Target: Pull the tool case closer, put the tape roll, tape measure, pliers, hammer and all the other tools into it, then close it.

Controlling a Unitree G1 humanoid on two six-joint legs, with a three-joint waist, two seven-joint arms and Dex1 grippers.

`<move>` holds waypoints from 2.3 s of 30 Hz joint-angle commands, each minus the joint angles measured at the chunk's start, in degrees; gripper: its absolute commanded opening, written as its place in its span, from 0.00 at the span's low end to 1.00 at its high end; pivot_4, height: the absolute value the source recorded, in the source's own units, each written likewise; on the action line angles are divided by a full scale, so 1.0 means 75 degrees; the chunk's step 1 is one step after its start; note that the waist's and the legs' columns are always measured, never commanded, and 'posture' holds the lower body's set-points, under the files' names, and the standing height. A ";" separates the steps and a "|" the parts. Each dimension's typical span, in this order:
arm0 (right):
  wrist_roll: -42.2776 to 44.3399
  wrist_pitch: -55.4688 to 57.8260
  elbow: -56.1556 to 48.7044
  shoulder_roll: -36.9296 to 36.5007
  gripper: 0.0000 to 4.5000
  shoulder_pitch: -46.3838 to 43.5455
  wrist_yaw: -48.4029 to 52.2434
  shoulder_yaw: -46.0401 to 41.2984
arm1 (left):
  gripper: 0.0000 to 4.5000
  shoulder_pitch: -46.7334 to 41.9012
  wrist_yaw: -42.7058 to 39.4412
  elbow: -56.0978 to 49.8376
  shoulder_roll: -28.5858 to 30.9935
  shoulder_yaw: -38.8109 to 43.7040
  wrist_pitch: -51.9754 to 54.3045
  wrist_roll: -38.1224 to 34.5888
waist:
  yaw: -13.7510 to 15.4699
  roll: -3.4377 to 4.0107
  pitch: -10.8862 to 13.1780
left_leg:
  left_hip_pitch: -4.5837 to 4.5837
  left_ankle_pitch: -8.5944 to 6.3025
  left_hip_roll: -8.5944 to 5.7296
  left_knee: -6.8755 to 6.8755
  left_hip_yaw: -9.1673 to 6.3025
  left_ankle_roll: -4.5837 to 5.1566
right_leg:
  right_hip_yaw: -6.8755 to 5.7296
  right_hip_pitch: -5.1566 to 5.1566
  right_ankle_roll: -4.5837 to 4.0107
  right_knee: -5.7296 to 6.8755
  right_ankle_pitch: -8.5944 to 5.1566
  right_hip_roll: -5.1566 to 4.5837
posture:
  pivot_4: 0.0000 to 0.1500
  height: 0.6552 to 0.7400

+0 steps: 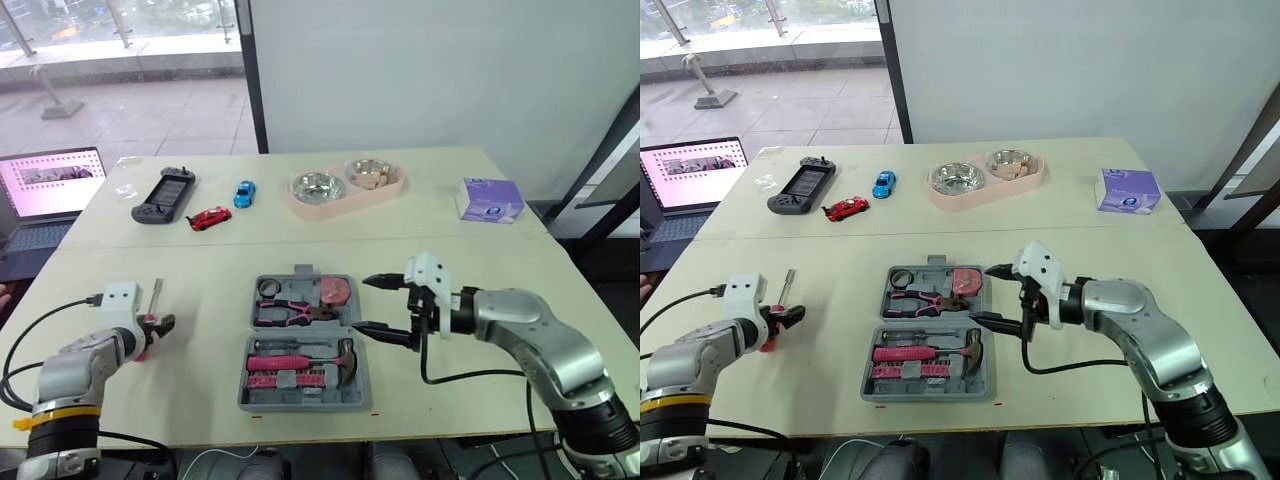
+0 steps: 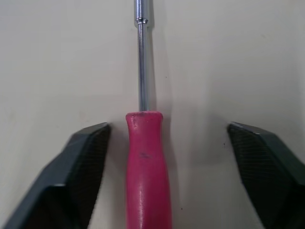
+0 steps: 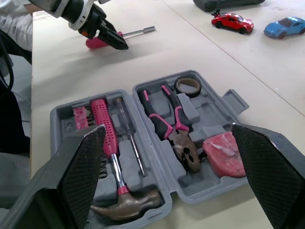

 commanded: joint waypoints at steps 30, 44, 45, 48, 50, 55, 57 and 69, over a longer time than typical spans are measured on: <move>-0.0203 -0.0916 0.1064 -0.0190 1.00 -0.0730 0.0877 -0.0065 | 0.13 0.1297 -0.6886 -0.5664 0.5164 -0.2332 -0.0371 -0.1844 | 0.0000 -0.0004 0.0131 | -0.0041 -0.0002 0.0003 -0.0001 0.0013 0.0005 | 0.0004 -0.0024 -0.0023 -0.0029 -0.0007 -0.0001 | 1.00 0.81; -0.0361 -0.1175 0.0915 -0.0248 1.00 -0.0380 0.1052 0.0052 | 0.13 -0.4346 -0.6525 -0.5757 0.3078 -0.7304 0.3493 -0.1711 | -0.0061 -0.0029 0.0163 | -0.0044 -0.0006 -0.0002 0.0015 0.0011 0.0013 | 0.0006 -0.0017 0.0017 -0.0018 0.0015 0.0007 | 1.00 0.81; -0.0359 -0.1161 0.0877 -0.0245 1.00 -0.0366 0.1037 0.0062 | 0.13 -0.4396 -0.6408 -0.5704 0.2965 -0.7494 0.3396 -0.1565 | -0.0058 -0.0029 0.0164 | -0.0043 -0.0006 -0.0001 0.0015 0.0010 0.0013 | 0.0006 -0.0017 0.0017 -0.0017 0.0015 0.0007 | 1.00 0.81; -0.0348 -0.1112 0.0790 -0.0243 1.00 -0.0332 0.1010 0.0075 | 0.13 -0.4407 -0.6172 -0.5623 0.2875 -0.7992 0.3063 -0.1154 | -0.0055 -0.0029 0.0164 | -0.0041 -0.0005 -0.0001 0.0016 0.0008 0.0013 | 0.0007 -0.0017 0.0017 -0.0015 0.0015 0.0008 | 1.00 0.81; -0.0345 -0.1089 0.0761 -0.0253 1.00 -0.0316 0.1007 0.0076 | 0.13 -0.4344 -0.5987 -0.5551 0.2809 -0.8213 0.2869 -0.0902 | -0.0033 -0.0030 0.0164 | -0.0041 -0.0004 -0.0001 0.0017 0.0008 0.0012 | 0.0008 -0.0017 0.0017 -0.0014 0.0015 0.0008 | 1.00 0.81; -0.0375 -0.1073 0.0738 -0.0315 1.00 -0.0267 0.1040 0.0087 | 0.13 -0.4118 -0.5656 -0.5572 0.2543 -0.8319 0.2761 -0.0726 | -0.0008 -0.0031 0.0165 | -0.0045 -0.0004 -0.0002 0.0027 0.0009 0.0011 | 0.0012 -0.0017 0.0017 -0.0014 0.0015 0.0007 | 1.00 0.81; -0.0373 -0.1051 0.0723 -0.0325 1.00 -0.0261 0.1042 0.0082 | 0.13 -0.4019 -0.5591 -0.5646 0.2470 -0.8282 0.2747 -0.0728 | -0.0008 -0.0031 0.0165 | -0.0047 -0.0004 -0.0002 0.0027 0.0009 0.0011 | 0.0012 -0.0017 0.0017 -0.0015 0.0015 0.0007 | 1.00 0.81; -0.0473 -0.0989 0.0722 -0.0314 1.00 -0.0219 0.1097 0.0138 | 0.13 -0.3562 -0.5043 -0.5498 0.2022 -0.8324 0.2643 -0.0607 | -0.0009 -0.0031 0.0165 | -0.0044 -0.0003 -0.0002 0.0033 0.0008 0.0011 | 0.0013 -0.0017 0.0017 -0.0007 0.0015 0.0007 | 1.00 0.81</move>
